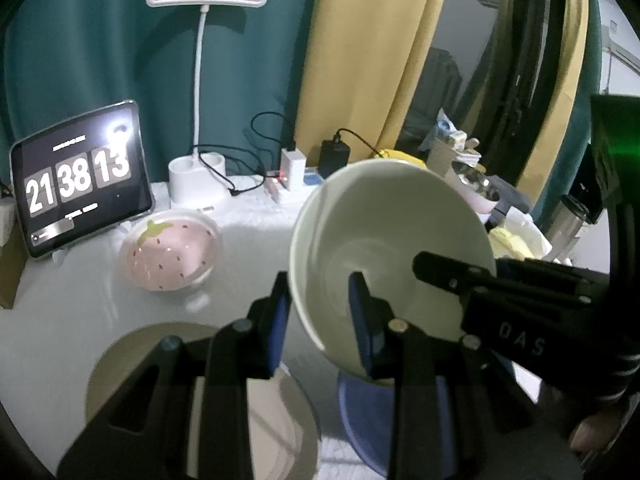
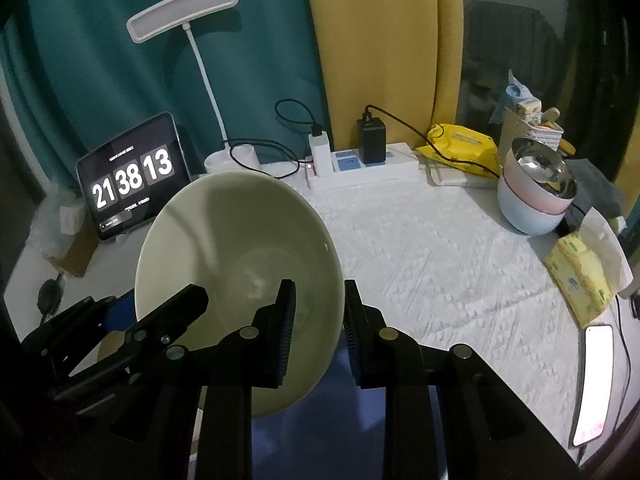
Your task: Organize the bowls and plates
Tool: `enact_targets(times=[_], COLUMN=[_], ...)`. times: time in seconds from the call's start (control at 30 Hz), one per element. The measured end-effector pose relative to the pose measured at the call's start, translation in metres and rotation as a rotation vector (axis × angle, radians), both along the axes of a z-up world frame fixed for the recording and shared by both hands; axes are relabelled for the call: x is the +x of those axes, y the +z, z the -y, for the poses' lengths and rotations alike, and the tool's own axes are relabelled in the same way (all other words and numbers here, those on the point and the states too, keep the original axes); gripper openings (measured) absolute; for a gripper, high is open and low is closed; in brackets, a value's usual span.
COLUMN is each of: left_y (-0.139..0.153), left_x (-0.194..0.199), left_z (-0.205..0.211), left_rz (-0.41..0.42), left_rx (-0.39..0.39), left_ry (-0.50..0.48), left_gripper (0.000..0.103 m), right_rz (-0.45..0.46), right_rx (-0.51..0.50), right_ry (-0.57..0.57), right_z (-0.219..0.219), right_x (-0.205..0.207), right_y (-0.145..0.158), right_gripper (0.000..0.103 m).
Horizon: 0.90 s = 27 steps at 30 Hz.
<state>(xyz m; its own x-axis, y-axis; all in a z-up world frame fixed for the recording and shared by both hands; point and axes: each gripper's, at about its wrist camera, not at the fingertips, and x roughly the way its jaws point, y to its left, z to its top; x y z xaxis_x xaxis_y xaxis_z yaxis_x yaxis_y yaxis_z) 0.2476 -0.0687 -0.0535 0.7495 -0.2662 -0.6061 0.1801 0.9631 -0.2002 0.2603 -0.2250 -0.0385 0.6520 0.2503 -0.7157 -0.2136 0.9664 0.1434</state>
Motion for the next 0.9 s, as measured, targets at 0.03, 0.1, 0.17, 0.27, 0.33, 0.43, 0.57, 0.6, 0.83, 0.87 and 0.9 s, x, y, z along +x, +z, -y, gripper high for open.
enact_targets(times=[0.03, 0.1, 0.17, 0.27, 0.33, 0.43, 0.57, 0.6, 0.83, 0.87, 0.9], left_y=[0.000, 0.000, 0.000, -0.001, -0.002, -0.005, -0.009, -0.011, -0.024, -0.027, -0.029], left_x=[-0.002, -0.006, -0.011, -0.017, -0.021, -0.025, -0.029, -0.030, -0.034, -0.034, -0.035], left_z=[0.001, 0.005, 0.008, 0.014, 0.018, 0.024, 0.032, 0.034, 0.047, 0.049, 0.051], left_rz=[0.000, 0.000, -0.002, -0.005, -0.007, -0.017, -0.031, -0.034, -0.067, -0.073, -0.079], left_rx=[0.001, 0.004, 0.008, 0.013, 0.019, 0.026, 0.033, 0.034, 0.052, 0.054, 0.056], left_ry=[-0.003, -0.009, -0.017, -0.030, -0.040, -0.051, -0.064, -0.066, -0.085, -0.086, -0.087], left_gripper=[0.030, 0.030, 0.030, 0.030, 0.030, 0.030, 0.030, 0.030, 0.030, 0.030, 0.030], right_rz=[0.000, 0.001, 0.000, -0.003, -0.003, -0.006, -0.020, -0.023, -0.056, -0.061, -0.066], right_rx=[0.001, 0.003, 0.005, 0.004, 0.005, 0.006, 0.011, 0.012, 0.019, 0.020, 0.021], right_ry=[-0.002, -0.006, -0.013, -0.020, -0.023, -0.033, -0.042, -0.044, -0.060, -0.062, -0.063], right_z=[0.001, 0.003, 0.007, 0.013, 0.016, 0.022, 0.031, 0.033, 0.045, 0.046, 0.047], right_x=[-0.002, -0.007, -0.013, -0.019, -0.024, -0.028, -0.034, -0.035, -0.042, -0.043, -0.044], right_y=[0.000, 0.000, 0.000, -0.001, -0.001, -0.004, -0.011, -0.012, -0.027, -0.030, -0.032], right_gripper=[0.025, 0.025, 0.025, 0.025, 0.025, 0.025, 0.025, 0.025, 0.025, 0.025, 0.025])
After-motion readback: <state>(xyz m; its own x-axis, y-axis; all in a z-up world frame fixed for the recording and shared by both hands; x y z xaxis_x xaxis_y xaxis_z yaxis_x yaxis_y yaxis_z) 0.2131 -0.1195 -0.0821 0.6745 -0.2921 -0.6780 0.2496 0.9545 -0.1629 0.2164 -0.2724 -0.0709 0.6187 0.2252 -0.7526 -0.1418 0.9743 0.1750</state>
